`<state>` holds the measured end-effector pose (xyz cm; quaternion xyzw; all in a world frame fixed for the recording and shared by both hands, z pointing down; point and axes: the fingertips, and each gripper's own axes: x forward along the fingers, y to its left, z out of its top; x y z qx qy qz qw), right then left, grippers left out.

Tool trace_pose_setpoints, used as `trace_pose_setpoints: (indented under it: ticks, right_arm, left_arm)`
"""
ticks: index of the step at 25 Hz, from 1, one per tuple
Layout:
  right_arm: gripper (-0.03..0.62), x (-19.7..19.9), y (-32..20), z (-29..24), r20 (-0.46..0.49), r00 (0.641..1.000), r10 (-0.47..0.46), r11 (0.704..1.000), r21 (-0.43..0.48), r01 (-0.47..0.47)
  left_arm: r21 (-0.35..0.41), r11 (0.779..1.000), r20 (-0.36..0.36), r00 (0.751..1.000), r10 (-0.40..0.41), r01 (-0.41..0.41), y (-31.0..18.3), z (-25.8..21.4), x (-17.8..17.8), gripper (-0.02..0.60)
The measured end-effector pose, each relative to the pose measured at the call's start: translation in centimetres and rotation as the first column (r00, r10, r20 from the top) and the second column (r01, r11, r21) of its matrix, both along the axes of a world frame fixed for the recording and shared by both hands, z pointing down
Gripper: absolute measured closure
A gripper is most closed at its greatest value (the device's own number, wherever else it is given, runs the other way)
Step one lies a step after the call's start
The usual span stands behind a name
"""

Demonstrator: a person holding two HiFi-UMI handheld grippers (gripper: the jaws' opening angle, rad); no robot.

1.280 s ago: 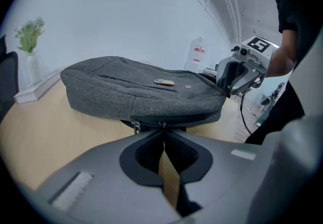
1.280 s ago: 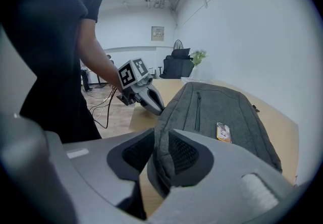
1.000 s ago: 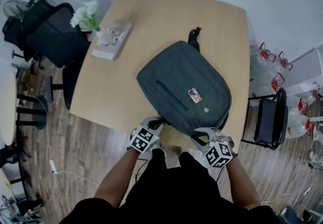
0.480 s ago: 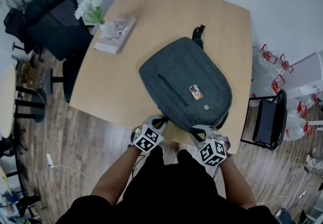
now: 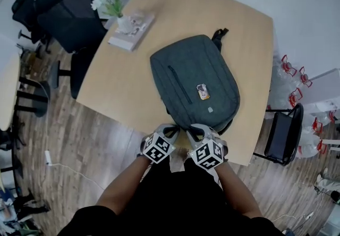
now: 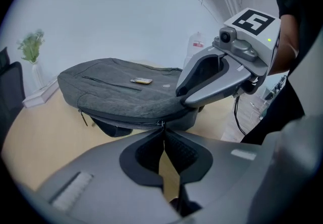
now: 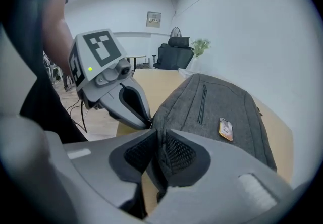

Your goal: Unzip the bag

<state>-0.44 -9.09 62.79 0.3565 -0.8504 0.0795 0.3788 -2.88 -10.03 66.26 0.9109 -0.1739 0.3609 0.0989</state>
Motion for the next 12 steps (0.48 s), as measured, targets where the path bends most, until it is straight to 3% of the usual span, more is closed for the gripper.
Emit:
trace_pose_setpoints:
  ticks: [7,12]
  right_arm:
    - [0.533,-2.5,-1.8,-0.2,0.039,0.999,0.005,1.000,-0.008,-0.005]
    - [0.522,-3.0,-1.6,-0.8,0.052,0.996,-0.070,0.997,0.020,0.069]
  left_arm:
    - [-0.004,0.999,-0.009,0.999,-0.041,0.040,-0.1,0.0,-0.6,0.555]
    - [-0.003,0.998,-0.027,0.998,-0.062,0.062,-1.1,0.0,-1.5,0.555]
